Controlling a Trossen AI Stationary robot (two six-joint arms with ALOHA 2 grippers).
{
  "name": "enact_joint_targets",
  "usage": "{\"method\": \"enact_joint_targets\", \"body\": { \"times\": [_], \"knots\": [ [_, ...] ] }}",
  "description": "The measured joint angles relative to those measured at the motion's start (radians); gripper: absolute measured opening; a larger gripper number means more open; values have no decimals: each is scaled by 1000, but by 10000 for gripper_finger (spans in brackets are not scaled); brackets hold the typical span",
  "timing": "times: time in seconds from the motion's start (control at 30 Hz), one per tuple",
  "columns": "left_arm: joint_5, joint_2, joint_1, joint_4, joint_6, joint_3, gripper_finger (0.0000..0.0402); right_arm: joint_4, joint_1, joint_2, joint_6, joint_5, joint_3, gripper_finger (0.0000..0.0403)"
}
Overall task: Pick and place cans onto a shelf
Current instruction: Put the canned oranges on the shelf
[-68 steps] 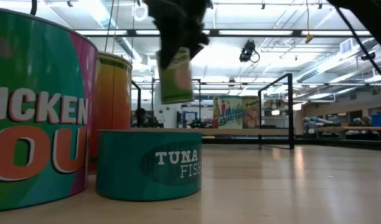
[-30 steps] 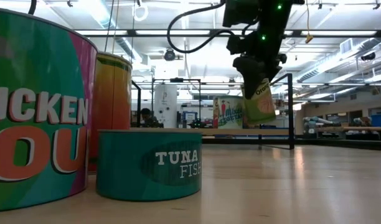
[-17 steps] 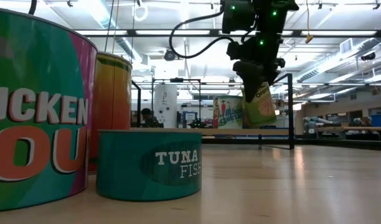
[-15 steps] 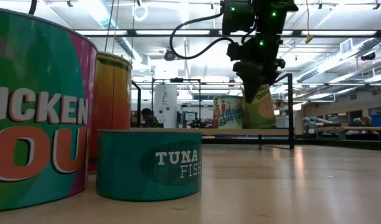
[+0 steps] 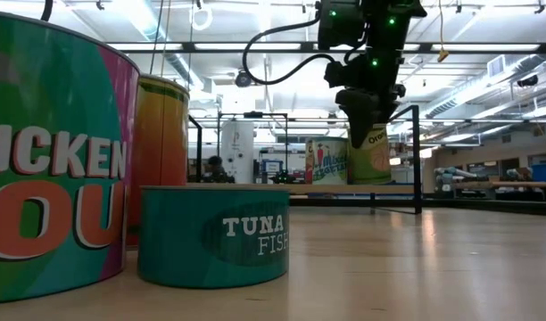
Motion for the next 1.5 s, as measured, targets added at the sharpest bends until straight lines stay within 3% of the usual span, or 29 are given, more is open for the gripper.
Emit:
{"method": "enact_joint_targets", "body": {
  "times": [0.37, 0.83, 1.2, 1.5],
  "knots": [
    [0, 0, 0, 0, 0, 0, 142, 3, -17, 0, 8, -42, 0, 398],
    [0, 0, 0, 0, 0, 0, 142, -7, -13, -1, -41, 14, 24, 397],
    [1, 0, 0, 0, 0, 0, 142, -23, -4, -1, -228, 26, 48, 397],
    [1, 0, 0, 1, 0, 0, 142, -7, 43, -1, -347, 209, 48, 397]
  ]
}}
